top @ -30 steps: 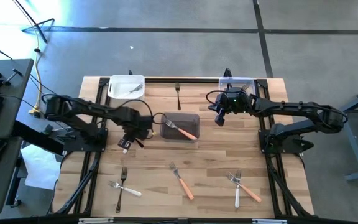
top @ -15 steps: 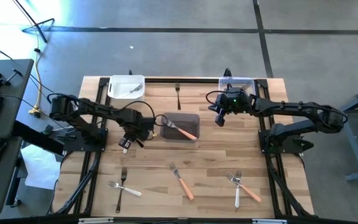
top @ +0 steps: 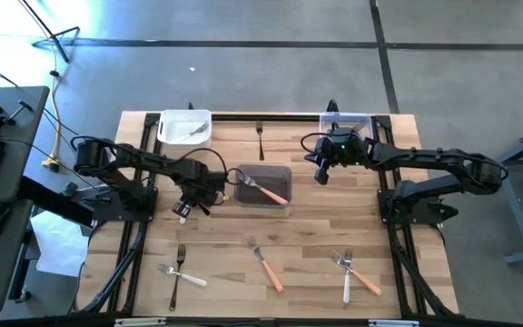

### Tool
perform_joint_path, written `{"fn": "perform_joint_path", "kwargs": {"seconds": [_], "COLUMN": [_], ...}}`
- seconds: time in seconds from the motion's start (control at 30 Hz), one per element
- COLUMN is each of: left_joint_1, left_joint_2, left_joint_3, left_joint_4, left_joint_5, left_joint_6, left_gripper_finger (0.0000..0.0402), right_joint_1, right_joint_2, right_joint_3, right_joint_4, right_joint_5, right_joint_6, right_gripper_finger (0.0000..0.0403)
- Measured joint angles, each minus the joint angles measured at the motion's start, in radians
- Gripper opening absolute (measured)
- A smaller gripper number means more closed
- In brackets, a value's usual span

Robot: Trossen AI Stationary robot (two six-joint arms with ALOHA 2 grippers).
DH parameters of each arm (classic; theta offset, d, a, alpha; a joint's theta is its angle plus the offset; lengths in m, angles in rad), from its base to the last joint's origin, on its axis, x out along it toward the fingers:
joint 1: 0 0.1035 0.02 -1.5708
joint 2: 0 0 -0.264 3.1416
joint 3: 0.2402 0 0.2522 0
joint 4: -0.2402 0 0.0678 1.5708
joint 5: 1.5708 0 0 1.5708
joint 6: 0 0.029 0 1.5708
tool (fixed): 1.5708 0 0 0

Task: Sort silverware by color (type)
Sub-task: Put the middle black fork into the transparent bin

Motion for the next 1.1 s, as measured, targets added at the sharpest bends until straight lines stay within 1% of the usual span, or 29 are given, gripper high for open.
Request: {"fn": "perform_joint_path", "kwargs": {"seconds": [0.23,0.33,0.47,0.57,0.7,0.8,0.97,1.1], "left_joint_1": [-0.018,-0.021,-0.023,-0.023,-0.023,-0.023,-0.023,-0.024], "left_joint_2": [0.005,0.006,0.006,0.007,0.014,0.011,0.011,-0.019], "left_joint_3": [-0.016,-0.016,-0.016,-0.008,0.028,0.072,0.148,0.214], "left_joint_4": [0.008,0.012,0.016,0.008,-0.029,-0.068,-0.138,-0.193], "left_joint_5": [-0.043,-0.048,-0.058,-0.061,-0.066,-0.1,-0.122,-0.137], "left_joint_6": [0.019,0.025,0.041,0.041,0.047,0.061,0.075,0.087], "left_gripper_finger": [0.0077,0.0056,0.0012,0.0007,0.0003,0.0003,0.0001,0.0001], "right_joint_1": [0.0,0.0,0.0,0.0,0.0,0.0,0.0,0.0], "right_joint_2": [0.0,0.0,0.0,0.0,0.0,0.0,0.0,-0.016], "right_joint_3": [0.0,0.0,0.0,0.0,0.0,0.0,0.0,0.0], "right_joint_4": [0.0,0.0,0.0,0.0,0.0,0.0,0.0,-0.01], "right_joint_5": [0.0,0.0,0.0,0.0,0.0,0.0,-0.003,-0.007], "right_joint_6": [-0.006,-0.007,-0.006,-0.006,-0.007,-0.007,-0.007,-0.007], "right_gripper_finger": [0.0,0.0,0.0,0.0,0.0,0.0,0.0,0.0]}}
